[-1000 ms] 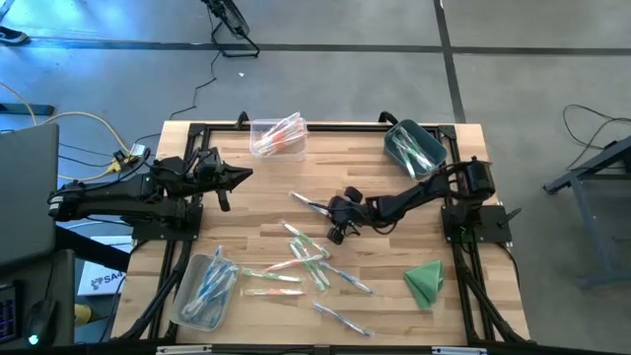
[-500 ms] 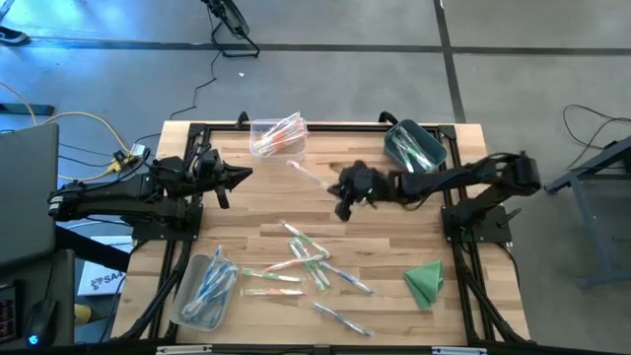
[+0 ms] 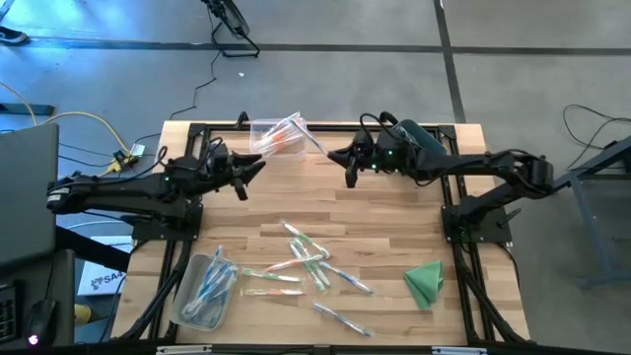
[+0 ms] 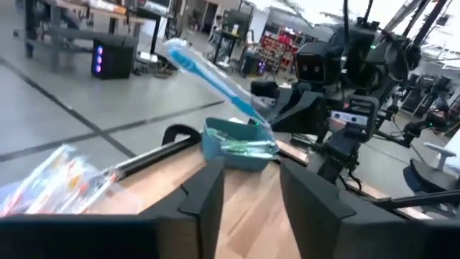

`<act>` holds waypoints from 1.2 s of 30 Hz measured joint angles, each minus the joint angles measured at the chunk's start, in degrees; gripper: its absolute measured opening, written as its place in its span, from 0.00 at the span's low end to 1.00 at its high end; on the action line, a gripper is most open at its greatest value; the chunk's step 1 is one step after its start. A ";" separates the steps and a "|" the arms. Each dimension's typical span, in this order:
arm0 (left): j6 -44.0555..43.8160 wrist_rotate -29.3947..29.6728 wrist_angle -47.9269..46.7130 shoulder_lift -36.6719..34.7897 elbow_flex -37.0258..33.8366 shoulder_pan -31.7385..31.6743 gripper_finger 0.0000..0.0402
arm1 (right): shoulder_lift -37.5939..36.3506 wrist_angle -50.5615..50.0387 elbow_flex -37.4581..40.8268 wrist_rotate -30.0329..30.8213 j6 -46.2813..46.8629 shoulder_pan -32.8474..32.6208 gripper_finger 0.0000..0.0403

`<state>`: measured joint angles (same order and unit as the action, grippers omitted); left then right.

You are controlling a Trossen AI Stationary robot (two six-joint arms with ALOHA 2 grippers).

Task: Pick & Place Toothbrushes
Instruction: Put the top blue toothbrush into the gray bin

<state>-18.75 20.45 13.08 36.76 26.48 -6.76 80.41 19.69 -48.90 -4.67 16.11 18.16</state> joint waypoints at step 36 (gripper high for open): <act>11.45 0.65 40.19 28.79 6.63 -0.03 0.27 | 0.05 9.92 0.00 -10.57 -13.39 -1.01 0.03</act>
<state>-7.30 21.10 53.28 65.55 33.11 -6.79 80.47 29.61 -48.90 -15.25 2.72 17.15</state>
